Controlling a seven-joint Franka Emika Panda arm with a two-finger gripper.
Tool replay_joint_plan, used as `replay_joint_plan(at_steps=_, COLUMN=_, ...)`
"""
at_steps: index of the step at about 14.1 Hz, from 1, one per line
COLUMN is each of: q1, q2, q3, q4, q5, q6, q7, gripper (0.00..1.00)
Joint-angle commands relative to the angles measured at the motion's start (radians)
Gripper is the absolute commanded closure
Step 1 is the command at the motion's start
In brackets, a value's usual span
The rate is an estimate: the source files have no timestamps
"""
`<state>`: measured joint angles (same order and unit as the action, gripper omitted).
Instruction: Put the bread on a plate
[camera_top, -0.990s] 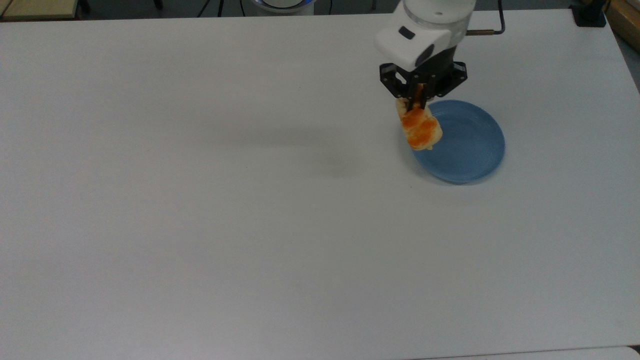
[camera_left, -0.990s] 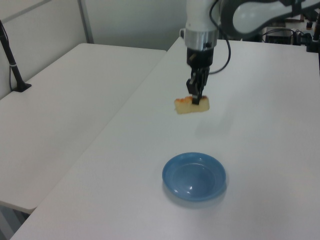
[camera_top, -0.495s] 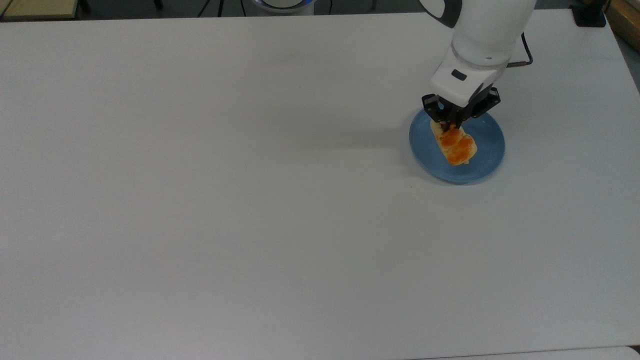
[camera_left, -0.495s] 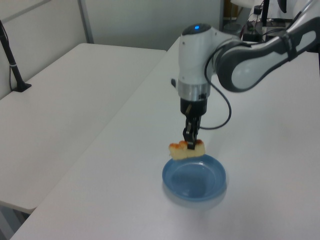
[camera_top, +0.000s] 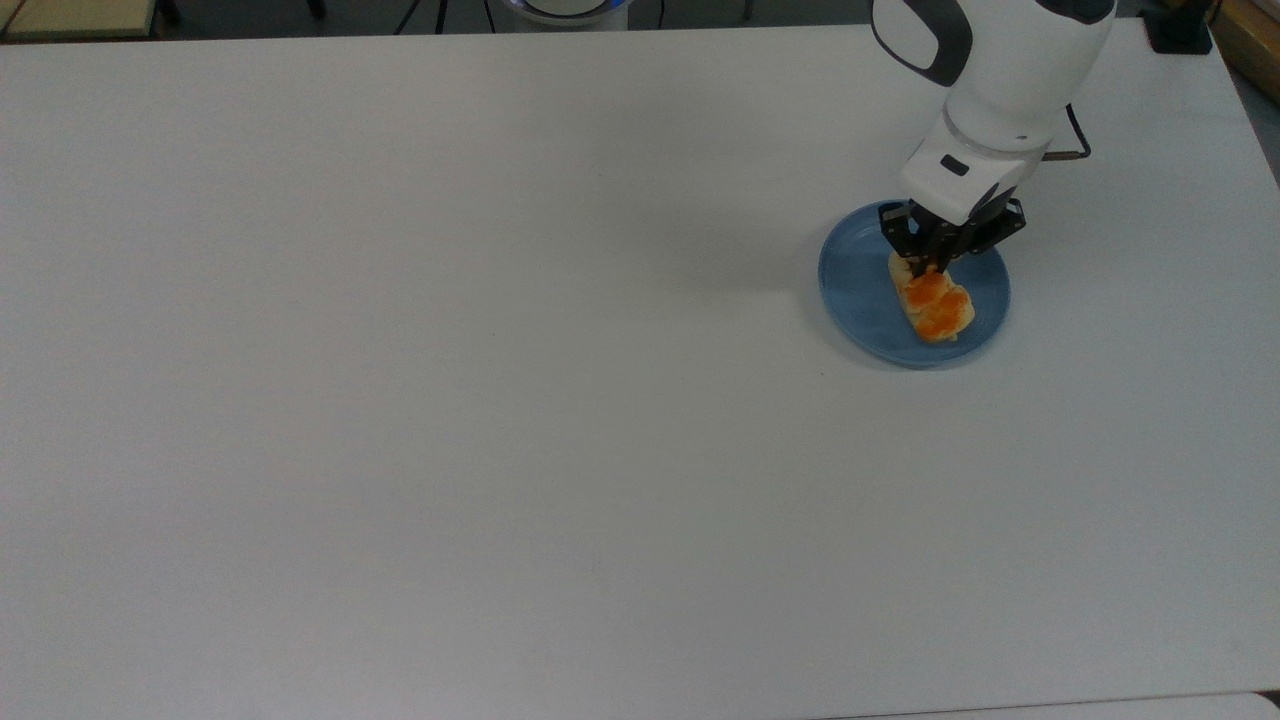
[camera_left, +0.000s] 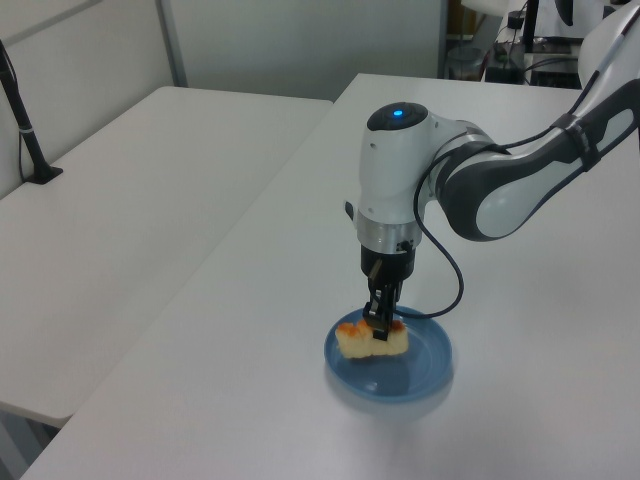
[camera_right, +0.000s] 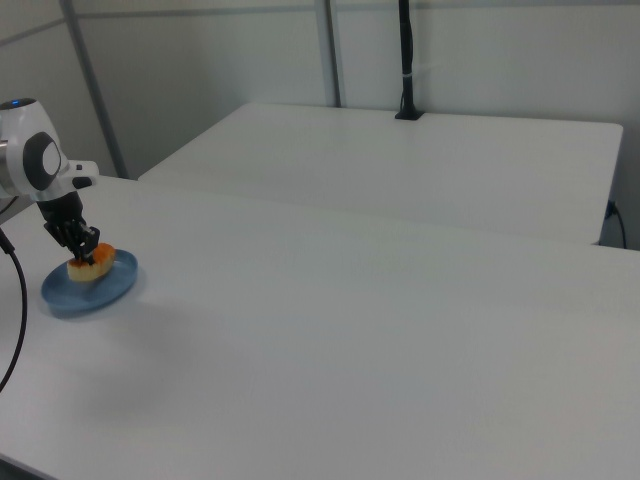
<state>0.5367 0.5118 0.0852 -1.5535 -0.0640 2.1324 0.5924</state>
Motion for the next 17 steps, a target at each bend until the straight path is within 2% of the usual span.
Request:
replay_joint_plan(at_steps=1, q1=0.012, q2=-0.021, q3=-0.010, q4=-0.039, q5=-0.022, q6=0.024, q7=0.034, gripper=0.84)
replay_joint_plan(at_steps=2, q1=0.012, q2=-0.022, q3=-0.010, q4=-0.043, q5=-0.037, q6=0.020, q7=0.034, gripper=0.77)
replay_joint_plan(at_steps=3, q1=0.012, q2=-0.026, q3=-0.010, q4=-0.048, q5=-0.045, q6=0.017, q7=0.038, gripper=0.34)
replay_joint_plan(at_steps=4, q1=0.012, q2=-0.029, q3=-0.010, q4=-0.048, q5=-0.046, q6=0.001, q7=0.068, gripper=0.00)
replay_joint_plan(at_steps=9, q1=0.003, q2=-0.053, q3=-0.010, q4=-0.042, q5=-0.048, q6=-0.041, q7=0.092, gripper=0.00)
replay_joint_plan(at_steps=11, q1=-0.015, q2=-0.103, q3=-0.012, q4=-0.040, q5=-0.045, q6=-0.095, q7=0.078, gripper=0.00)
replay_joint_plan(at_steps=14, q1=-0.067, q2=-0.197, q3=-0.018, q4=-0.037, q5=-0.028, q6=-0.207, q7=0.008, gripper=0.00)
replay_joint_plan(at_steps=17, q1=-0.185, q2=-0.311, q3=-0.019, q4=-0.020, q5=0.006, q6=-0.377, q7=-0.167, gripper=0.00)
